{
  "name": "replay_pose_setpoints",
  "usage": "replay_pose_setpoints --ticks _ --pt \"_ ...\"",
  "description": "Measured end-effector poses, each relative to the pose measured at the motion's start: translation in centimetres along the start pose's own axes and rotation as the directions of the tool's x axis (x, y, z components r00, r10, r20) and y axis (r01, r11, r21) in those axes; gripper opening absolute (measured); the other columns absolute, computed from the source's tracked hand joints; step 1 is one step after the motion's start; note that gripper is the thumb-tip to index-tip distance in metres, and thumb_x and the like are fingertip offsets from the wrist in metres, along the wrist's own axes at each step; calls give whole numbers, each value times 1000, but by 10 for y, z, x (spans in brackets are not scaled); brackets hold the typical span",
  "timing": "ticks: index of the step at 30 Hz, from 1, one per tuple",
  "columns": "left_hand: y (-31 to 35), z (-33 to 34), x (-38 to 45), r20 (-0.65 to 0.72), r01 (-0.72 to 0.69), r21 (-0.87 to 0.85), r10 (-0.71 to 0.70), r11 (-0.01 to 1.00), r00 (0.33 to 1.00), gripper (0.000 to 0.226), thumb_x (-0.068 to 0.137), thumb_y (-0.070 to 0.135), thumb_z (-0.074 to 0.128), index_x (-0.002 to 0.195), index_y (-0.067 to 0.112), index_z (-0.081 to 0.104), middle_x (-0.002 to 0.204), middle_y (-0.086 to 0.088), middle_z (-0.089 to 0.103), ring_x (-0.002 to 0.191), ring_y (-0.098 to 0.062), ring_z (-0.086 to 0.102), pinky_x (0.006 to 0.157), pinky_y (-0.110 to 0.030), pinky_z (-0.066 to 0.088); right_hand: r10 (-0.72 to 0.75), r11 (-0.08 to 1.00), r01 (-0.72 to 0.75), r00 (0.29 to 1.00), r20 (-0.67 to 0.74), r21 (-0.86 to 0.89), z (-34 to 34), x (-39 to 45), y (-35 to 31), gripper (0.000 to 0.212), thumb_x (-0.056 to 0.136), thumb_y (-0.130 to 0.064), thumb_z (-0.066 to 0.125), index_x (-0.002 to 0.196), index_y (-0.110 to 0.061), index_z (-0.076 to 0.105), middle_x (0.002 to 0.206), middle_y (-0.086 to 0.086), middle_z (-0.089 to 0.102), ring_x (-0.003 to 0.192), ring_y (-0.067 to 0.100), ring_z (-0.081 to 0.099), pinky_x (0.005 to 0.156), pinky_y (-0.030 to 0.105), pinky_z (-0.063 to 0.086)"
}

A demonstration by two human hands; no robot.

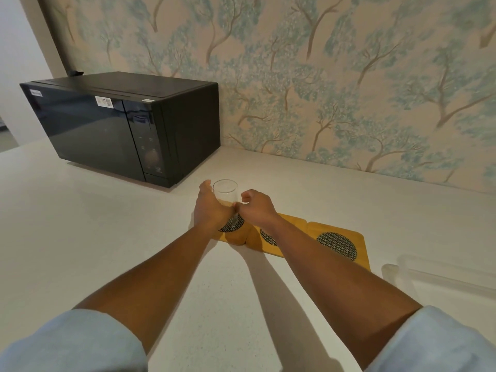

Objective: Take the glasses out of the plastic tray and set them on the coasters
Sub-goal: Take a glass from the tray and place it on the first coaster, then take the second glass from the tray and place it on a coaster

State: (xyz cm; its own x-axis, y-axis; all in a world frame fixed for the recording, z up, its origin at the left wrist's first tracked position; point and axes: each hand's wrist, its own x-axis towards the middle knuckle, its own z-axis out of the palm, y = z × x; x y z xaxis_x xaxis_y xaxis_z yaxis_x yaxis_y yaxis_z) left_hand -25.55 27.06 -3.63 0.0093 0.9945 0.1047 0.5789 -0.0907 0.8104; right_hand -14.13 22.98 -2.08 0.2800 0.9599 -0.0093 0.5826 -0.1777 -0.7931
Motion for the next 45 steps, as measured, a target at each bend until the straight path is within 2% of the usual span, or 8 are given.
replay_pose_setpoints --ticks 5,12,19,27,35,38,40,45 --pt "24 -4 -20 -95 -198 9 198 980 976 99 75 37 84 153 19 24 159 -3 34 140 -27 41 103 -31 43 9 998 -1 994 -109 65 -25 -10 0 37 89 -31 62 119 -9 62 120 6 63 97 18 58 78 27 45" --pt "58 4 -57 -80 -390 -2 389 921 918 72 90 29 70 149 25 30 149 -2 49 119 -26 61 87 -25 47 22 998 -5 969 -245 70 -73 -43 5 36 89 -31 64 116 -8 62 115 6 63 93 19 57 81 31 48" --pt "89 28 -97 6 -506 -54 507 861 862 63 92 28 64 147 25 33 146 -1 52 121 -27 59 92 -32 47 82 996 -61 931 -356 69 -123 -84 24 42 89 -33 64 123 -9 60 125 8 63 114 25 59 90 32 48" --pt "124 74 -139 161 -571 -221 607 791 778 60 92 27 63 145 22 38 144 -2 53 127 -21 53 98 -39 49 198 980 -163 868 -455 117 -183 -140 61 43 87 -32 66 123 -8 59 126 8 62 113 25 59 97 40 50" --pt "157 133 -199 411 -564 -291 633 773 656 44 89 28 67 130 21 53 119 4 64 101 -15 64 85 -32 53 301 944 -328 806 -509 39 -239 -203 107 44 84 -30 68 119 -2 61 121 13 64 105 25 60 90 37 51" --pt "168 154 -222 521 -555 -262 600 789 607 41 87 29 68 126 22 56 117 3 66 97 -15 65 84 -32 53 324 912 -402 822 -467 -75 -258 -227 122 28 82 -23 67 79 5 65 81 21 64 77 33 62 71 43 52" --pt "175 167 -236 584 -556 -230 571 799 578 41 86 31 67 125 23 57 117 4 66 93 -16 66 79 -29 51 367 870 -466 832 -417 -164 -271 -240 135 43 81 -21 68 51 -9 39 53 7 38 51 20 38 51 32 32" --pt "190 191 -271 739 -569 -160 480 807 473 39 84 30 66 123 23 62 117 2 69 98 -17 66 79 -27 52 460 734 -543 840 -289 -408 -295 -263 167 48 79 -28 73 50 -12 38 56 0 38 54 16 38 50 27 27"
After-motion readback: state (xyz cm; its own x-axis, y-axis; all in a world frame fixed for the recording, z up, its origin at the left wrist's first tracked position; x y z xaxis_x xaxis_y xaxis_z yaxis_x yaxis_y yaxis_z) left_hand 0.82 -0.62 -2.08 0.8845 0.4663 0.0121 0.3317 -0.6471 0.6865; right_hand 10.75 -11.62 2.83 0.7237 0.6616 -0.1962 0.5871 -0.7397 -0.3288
